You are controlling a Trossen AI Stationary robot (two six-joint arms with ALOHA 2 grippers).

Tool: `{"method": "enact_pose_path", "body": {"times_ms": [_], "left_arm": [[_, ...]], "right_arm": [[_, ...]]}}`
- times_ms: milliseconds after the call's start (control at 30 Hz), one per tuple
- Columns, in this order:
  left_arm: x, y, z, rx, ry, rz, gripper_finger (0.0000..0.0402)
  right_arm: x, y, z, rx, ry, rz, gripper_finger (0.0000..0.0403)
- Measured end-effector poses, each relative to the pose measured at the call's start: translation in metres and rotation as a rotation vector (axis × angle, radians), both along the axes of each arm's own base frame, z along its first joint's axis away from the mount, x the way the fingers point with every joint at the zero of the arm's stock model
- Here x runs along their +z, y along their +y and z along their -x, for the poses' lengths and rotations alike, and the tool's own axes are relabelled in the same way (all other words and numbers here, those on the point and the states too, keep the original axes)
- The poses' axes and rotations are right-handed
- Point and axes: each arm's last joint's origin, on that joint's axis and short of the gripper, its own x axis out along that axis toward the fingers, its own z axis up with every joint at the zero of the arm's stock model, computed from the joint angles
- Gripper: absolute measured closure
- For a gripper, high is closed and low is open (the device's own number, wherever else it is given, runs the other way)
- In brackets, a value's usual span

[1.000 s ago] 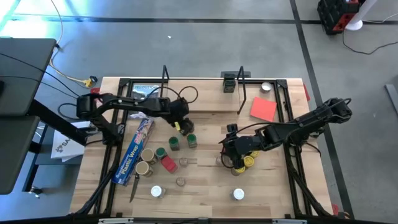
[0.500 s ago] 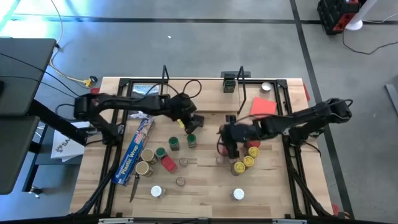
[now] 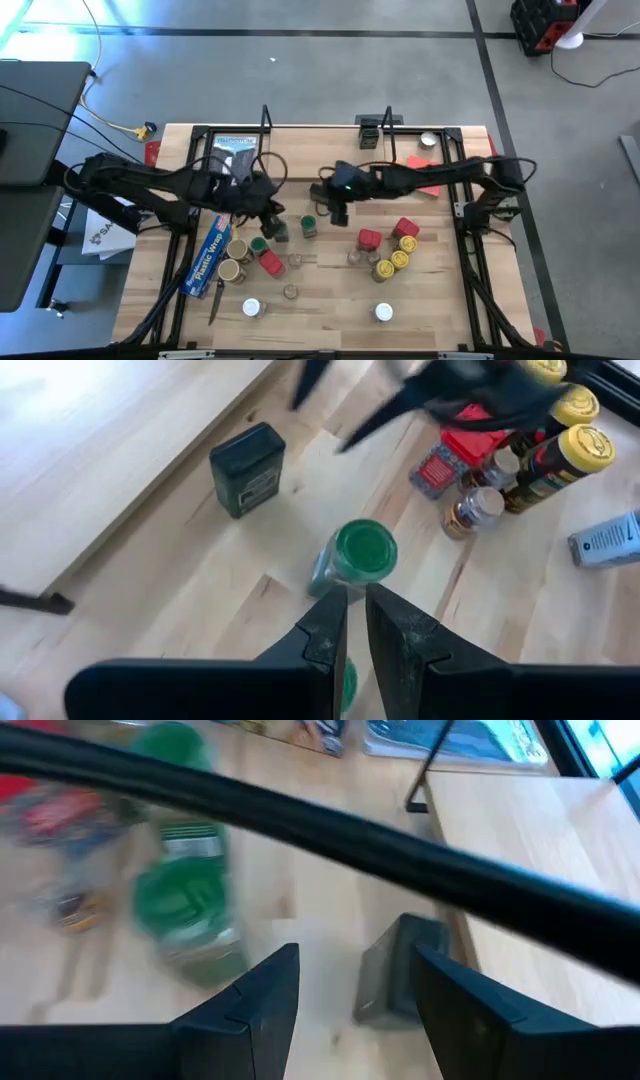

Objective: Shelf spices
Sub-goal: Put the black seasoning can on the shelf aligned with the black seasoning can

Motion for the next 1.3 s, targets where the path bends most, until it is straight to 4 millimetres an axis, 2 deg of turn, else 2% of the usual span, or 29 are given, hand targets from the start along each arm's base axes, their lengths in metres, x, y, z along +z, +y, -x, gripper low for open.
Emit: {"method": "enact_pose_path", "body": {"times_ms": [133,300,600,900,1033,1200,1300], "left_arm": [[-0.001,-0.016,0.002,0.0,-0.01,-0.059,0.0365],[-0.004,-0.025,0.004,-0.007,0.007,-0.096,0.0365],[-0.004,-0.028,0.006,0.007,0.001,-0.136,0.0365],[-0.004,-0.028,0.006,0.008,0.006,-0.139,0.0365],[-0.004,-0.028,0.006,0.008,0.006,-0.139,0.0365],[-0.004,-0.028,0.006,0.008,0.007,-0.139,0.0365],[-0.004,-0.028,0.006,0.008,0.007,-0.139,0.0365]], "right_arm": [[-0.007,-0.018,-0.019,-0.045,0.068,-0.01,0.0217],[-0.014,-0.031,-0.033,-0.076,0.132,-0.019,0.0217],[-0.033,-0.046,-0.037,-0.142,0.194,-0.058,0.0217],[-0.052,-0.045,-0.042,-0.101,0.241,-0.078,0.0218],[-0.052,-0.044,-0.043,-0.099,0.23,-0.077,0.0234],[-0.049,-0.042,-0.042,-0.084,0.234,-0.07,0.0286],[-0.038,-0.037,-0.037,-0.056,0.235,-0.053,0.0286]]}}
